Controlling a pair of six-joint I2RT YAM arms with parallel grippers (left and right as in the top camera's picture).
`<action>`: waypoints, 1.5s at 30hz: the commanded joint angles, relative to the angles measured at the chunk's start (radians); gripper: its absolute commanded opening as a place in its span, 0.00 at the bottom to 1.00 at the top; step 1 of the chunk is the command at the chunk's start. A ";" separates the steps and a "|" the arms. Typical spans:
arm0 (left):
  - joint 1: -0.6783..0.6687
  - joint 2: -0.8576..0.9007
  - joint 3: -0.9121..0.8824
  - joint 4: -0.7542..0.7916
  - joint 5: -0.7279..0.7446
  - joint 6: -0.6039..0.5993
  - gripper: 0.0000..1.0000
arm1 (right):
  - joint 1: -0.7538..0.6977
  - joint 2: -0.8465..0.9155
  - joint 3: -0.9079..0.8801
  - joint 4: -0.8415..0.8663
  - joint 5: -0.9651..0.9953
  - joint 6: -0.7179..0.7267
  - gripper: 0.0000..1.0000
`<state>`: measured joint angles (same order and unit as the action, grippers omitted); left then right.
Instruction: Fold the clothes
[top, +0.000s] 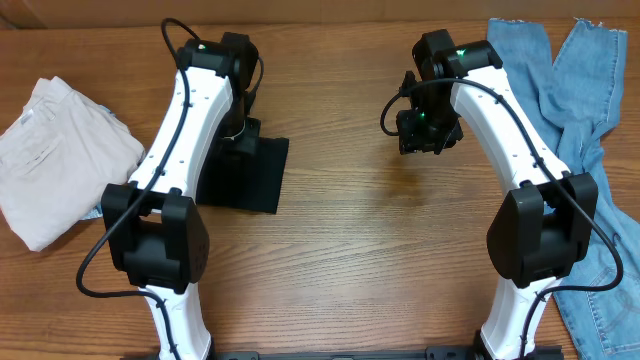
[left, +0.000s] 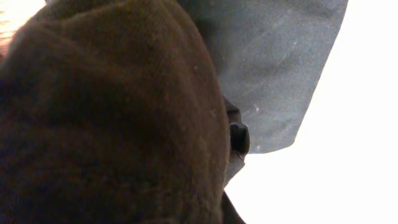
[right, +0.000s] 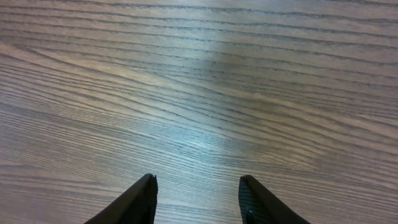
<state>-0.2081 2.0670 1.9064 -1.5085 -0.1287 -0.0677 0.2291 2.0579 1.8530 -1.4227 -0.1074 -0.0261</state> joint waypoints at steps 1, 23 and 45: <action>-0.009 0.006 -0.008 -0.014 -0.008 0.008 0.06 | -0.002 -0.037 0.013 0.003 -0.005 0.004 0.46; -0.027 -0.024 -0.022 -0.042 0.298 0.228 0.29 | -0.002 -0.037 0.013 0.004 -0.006 0.000 0.48; 0.043 -0.017 -0.139 0.209 0.199 0.037 0.08 | -0.002 -0.037 0.013 0.006 -0.027 -0.030 0.50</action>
<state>-0.1604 1.9896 1.8145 -1.3285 0.0383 -0.0090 0.2291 2.0579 1.8530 -1.4185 -0.1337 -0.0498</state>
